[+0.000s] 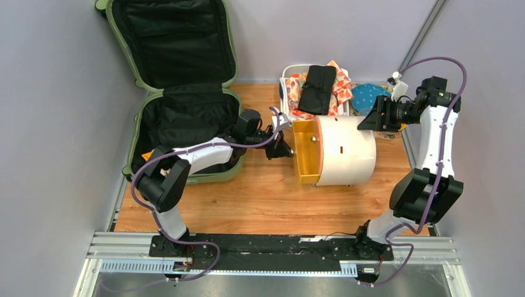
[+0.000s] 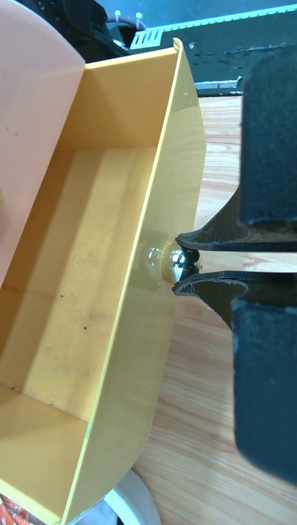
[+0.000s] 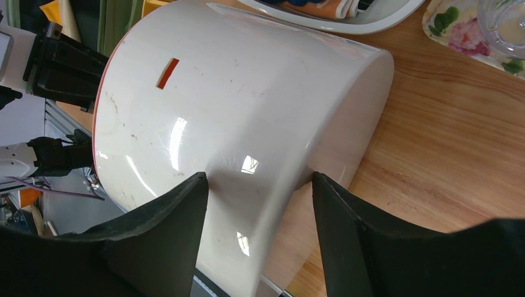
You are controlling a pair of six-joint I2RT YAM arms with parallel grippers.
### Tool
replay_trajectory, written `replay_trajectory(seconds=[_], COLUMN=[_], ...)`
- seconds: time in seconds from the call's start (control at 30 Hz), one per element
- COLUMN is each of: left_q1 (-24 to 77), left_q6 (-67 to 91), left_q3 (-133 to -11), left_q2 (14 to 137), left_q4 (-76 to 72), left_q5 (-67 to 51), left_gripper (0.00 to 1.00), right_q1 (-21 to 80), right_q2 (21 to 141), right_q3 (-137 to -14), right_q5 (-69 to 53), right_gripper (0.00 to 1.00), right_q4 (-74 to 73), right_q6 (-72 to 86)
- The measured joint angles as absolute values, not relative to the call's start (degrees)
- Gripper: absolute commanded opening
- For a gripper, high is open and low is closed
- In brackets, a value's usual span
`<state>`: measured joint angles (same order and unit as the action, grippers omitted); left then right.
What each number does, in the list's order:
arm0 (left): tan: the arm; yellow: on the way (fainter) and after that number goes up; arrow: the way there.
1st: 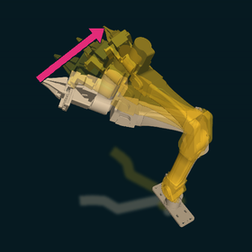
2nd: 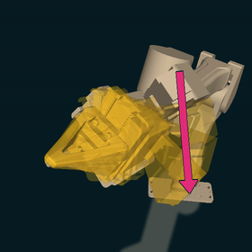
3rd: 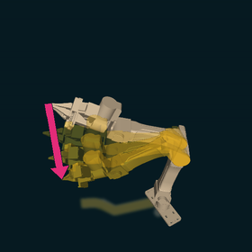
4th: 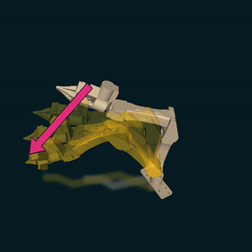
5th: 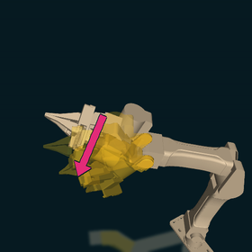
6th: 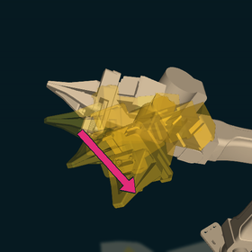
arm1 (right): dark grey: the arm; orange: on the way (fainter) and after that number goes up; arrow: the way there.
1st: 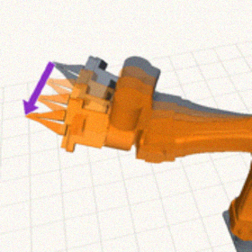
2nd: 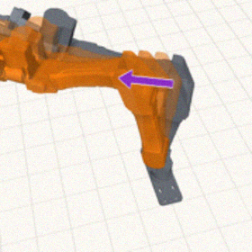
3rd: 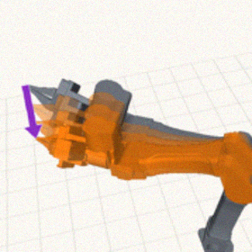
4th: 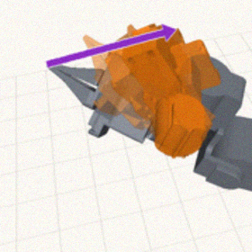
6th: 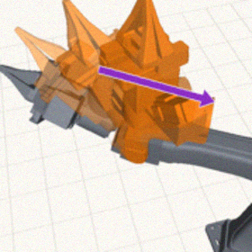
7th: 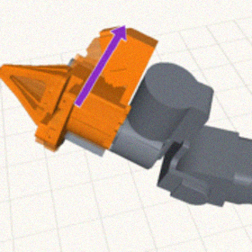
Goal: Open, take out, and arrange the luggage
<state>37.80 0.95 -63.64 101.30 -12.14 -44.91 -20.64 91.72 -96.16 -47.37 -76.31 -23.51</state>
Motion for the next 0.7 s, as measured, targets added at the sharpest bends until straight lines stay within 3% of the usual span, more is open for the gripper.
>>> replay_trajectory(seconds=[0.27, 0.3, 0.37, 0.4, 0.43, 0.63, 0.7], left_q1=[36.71, 36.64, 36.62, 36.62, 36.60, 33.89, 31.22], left_q6=[-2.50, -2.52, -2.48, -2.48, -2.57, -4.84, -6.61], left_q3=[-60.14, -60.12, -60.12, -60.14, -60.31, -69.45, -70.54], left_q2=[97.76, 97.71, 97.71, 97.71, 97.78, 99.09, 97.86], left_q4=[-10.74, -10.74, -10.83, -10.87, -10.79, 3.51, 8.01], left_q5=[-45.01, -44.99, -44.95, -44.75, -44.60, -44.16, -45.19], left_gripper=[0.03, 0.17, 0.31, 0.47, 0.55, 0.80, 0.81], right_q1=[-20.32, -20.29, -20.27, -20.27, -20.27, -20.27, -20.27], right_q2=[91.72, 91.72, 91.72, 91.72, 91.72, 91.72, 91.72], right_q3=[-96.03, -96.03, -96.03, -96.03, -96.03, -96.07, -96.25], right_q5=[-47.42, -47.42, -47.42, -47.42, -47.40, -47.27, -47.09], right_gripper=[0.63, 0.63, 0.64, 0.63, 0.63, 0.63, 0.63], right_q4=[-76.60, -76.69, -76.71, -76.75, -76.77, -76.90, -76.99], right_q6=[-23.00, -22.96, -22.94, -22.96, -22.96, -22.94, -22.96])
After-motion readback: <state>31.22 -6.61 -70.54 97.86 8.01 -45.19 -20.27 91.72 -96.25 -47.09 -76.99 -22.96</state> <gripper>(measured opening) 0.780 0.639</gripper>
